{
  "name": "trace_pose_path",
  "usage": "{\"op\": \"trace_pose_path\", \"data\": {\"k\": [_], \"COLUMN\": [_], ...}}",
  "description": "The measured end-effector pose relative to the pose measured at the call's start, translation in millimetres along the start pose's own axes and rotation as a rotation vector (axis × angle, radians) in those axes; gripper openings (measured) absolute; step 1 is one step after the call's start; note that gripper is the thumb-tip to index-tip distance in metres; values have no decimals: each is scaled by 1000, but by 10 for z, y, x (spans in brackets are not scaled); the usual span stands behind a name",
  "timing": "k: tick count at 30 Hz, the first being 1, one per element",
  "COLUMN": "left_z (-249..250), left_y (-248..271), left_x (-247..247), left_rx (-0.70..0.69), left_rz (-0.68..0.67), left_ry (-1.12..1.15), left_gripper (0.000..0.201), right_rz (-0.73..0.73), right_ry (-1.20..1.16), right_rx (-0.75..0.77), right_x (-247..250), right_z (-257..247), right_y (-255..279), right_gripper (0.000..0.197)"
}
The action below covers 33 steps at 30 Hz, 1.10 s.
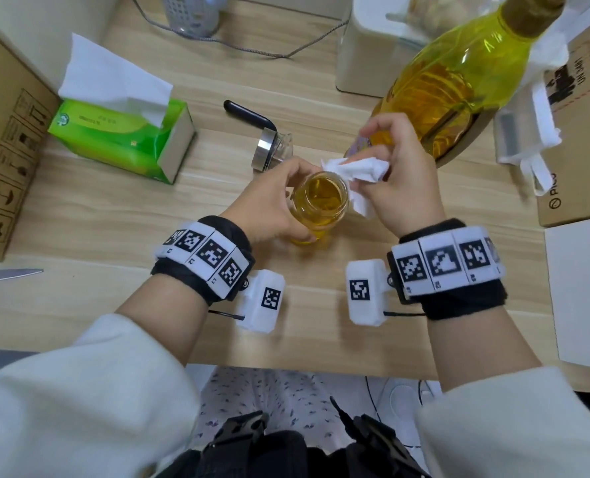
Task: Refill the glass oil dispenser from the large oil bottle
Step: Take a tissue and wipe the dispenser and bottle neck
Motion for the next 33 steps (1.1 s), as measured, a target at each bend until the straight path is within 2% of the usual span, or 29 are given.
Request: {"op": "trace_pose_path", "data": {"k": [5, 8, 15, 21, 23, 27, 31, 33], "left_z": [0, -10, -30, -79, -75, -65, -70, -28], "left_y": [15, 19, 46, 117, 117, 114, 107, 131], "left_x": [-6, -19, -54, -104, -102, -128, -115, -93], "left_rx": [-4, -13, -15, -4, 24, 103, 88, 55], "left_rz": [50, 79, 149, 179, 180, 152, 156, 155], "left_ry": [22, 30, 96, 162, 149, 78, 63, 111], "left_gripper": [72, 72, 73, 66, 54, 8, 38, 42], "right_rz": [116, 135, 33, -22, -81, -222, -286, -272], "right_ry": [14, 24, 123, 207, 283, 379, 466, 466], "right_rx": [-3, -14, 27, 160, 230, 336, 371, 358], "right_x": [59, 82, 62, -80, -151, -338, -467, -473], "right_z": [78, 76, -77, -314, -419, -559, -611, -626], "right_y": [235, 320, 492, 580, 551, 442, 254, 137], "right_gripper": [50, 46, 37, 34, 35, 38, 33, 33]}}
Point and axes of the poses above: each hand's wrist, its own y-axis away from the middle knuckle, its own x-axis out of the back of the hand, z = x × y, the point moved 3 cm from there along -y, towards the middle knuckle, and after that the axes turned 8 degrees about z, right-handed, at the moved point
